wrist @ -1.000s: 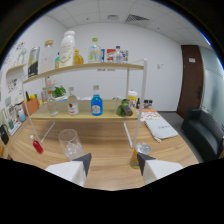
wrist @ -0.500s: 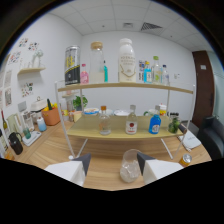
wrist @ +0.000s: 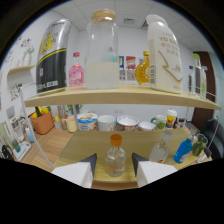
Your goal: Make me a cup of Vodka Sunrise.
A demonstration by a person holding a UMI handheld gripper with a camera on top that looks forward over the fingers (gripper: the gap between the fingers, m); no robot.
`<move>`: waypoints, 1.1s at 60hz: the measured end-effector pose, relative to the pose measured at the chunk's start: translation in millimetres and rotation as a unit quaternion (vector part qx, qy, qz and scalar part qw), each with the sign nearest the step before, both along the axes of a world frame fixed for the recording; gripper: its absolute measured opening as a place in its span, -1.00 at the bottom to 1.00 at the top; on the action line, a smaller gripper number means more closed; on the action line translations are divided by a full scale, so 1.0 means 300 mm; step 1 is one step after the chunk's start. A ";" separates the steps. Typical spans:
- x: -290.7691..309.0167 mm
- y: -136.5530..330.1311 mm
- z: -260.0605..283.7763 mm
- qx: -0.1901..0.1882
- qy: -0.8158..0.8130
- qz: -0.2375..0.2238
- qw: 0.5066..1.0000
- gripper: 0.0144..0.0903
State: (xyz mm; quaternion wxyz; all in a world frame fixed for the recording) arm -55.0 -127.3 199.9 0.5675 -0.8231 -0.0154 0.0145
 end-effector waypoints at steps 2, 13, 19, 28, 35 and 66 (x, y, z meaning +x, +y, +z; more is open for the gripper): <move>0.005 0.018 -0.016 -0.006 -0.003 -0.004 1.000 0.13; 0.003 0.051 -0.041 -0.008 -0.020 -0.005 1.000 -0.42; -0.003 0.049 -0.039 -0.008 -0.022 0.002 1.000 -0.43; -0.009 0.030 -0.019 -0.006 -0.011 0.009 1.000 -0.45; -0.016 -0.016 0.055 0.012 -0.011 0.019 1.000 -0.46; -0.044 -0.385 -0.029 0.012 0.033 0.026 0.999 -0.46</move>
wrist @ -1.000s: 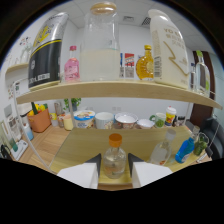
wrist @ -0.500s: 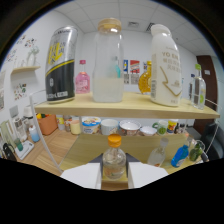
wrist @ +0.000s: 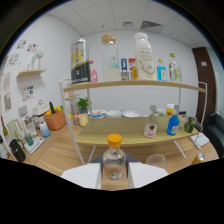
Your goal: Make me a cup of Vodka Sunrise.
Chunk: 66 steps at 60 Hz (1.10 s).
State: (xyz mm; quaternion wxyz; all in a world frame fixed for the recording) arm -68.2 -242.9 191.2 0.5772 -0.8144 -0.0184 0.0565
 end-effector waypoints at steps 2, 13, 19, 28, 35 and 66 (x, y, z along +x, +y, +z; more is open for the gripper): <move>-0.001 -0.001 -0.038 -0.005 -0.002 -0.001 1.000 -0.46; -0.004 0.049 -0.251 -0.036 0.004 -0.017 0.999 -0.47; -0.006 0.085 -0.360 -0.060 0.006 -0.029 0.998 -0.46; -0.002 0.128 -0.470 -0.085 0.002 -0.041 0.996 -0.47; -0.006 0.144 -0.522 -0.104 -0.001 -0.046 0.994 -0.46; -0.024 0.112 -0.576 -0.127 -0.039 -0.017 0.991 -0.39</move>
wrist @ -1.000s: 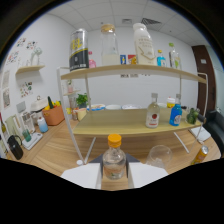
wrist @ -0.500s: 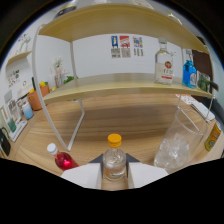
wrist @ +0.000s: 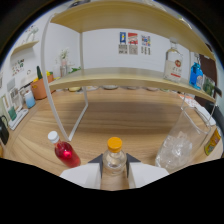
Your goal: Make me a cup of Vodka Sunrise.
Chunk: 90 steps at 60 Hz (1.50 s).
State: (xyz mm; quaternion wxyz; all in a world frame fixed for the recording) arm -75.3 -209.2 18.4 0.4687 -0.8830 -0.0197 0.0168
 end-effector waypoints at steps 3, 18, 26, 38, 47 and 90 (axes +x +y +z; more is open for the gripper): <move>-0.011 -0.014 -0.008 -0.015 0.009 0.007 1.000 -0.08; -0.002 -0.106 0.197 0.025 -0.001 0.033 0.999 0.87; 0.028 -0.211 0.362 0.057 0.015 0.034 0.998 0.89; 0.149 -0.382 0.479 0.077 0.027 0.007 0.997 0.88; 0.274 -0.453 0.481 0.071 0.016 -0.020 0.997 0.89; 0.645 0.228 1.225 0.233 0.001 -0.028 0.972 0.86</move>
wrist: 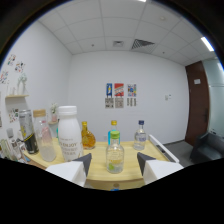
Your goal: Make me a cup of Vodka Sunrise.
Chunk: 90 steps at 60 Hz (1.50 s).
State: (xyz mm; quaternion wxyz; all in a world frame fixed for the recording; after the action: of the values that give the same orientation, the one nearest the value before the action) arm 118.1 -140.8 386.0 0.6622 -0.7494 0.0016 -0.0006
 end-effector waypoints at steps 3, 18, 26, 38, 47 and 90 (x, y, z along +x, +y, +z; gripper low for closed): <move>0.009 0.041 -0.002 -0.005 0.000 0.001 1.000 0.83; 0.008 0.142 -0.071 -0.043 0.008 0.012 0.999 -0.24; 0.010 0.143 -0.070 -0.042 0.014 0.010 0.999 -0.41; 0.032 0.087 -0.033 -0.038 0.030 0.009 0.999 -0.44; 0.053 -0.032 0.045 -0.009 0.042 0.009 0.999 -0.43; 0.030 -0.242 -0.760 -0.148 -0.158 0.007 0.976 -0.44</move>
State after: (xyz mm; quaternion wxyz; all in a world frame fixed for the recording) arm 127.1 -213.3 158.0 0.5356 -0.8296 -0.1082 -0.1150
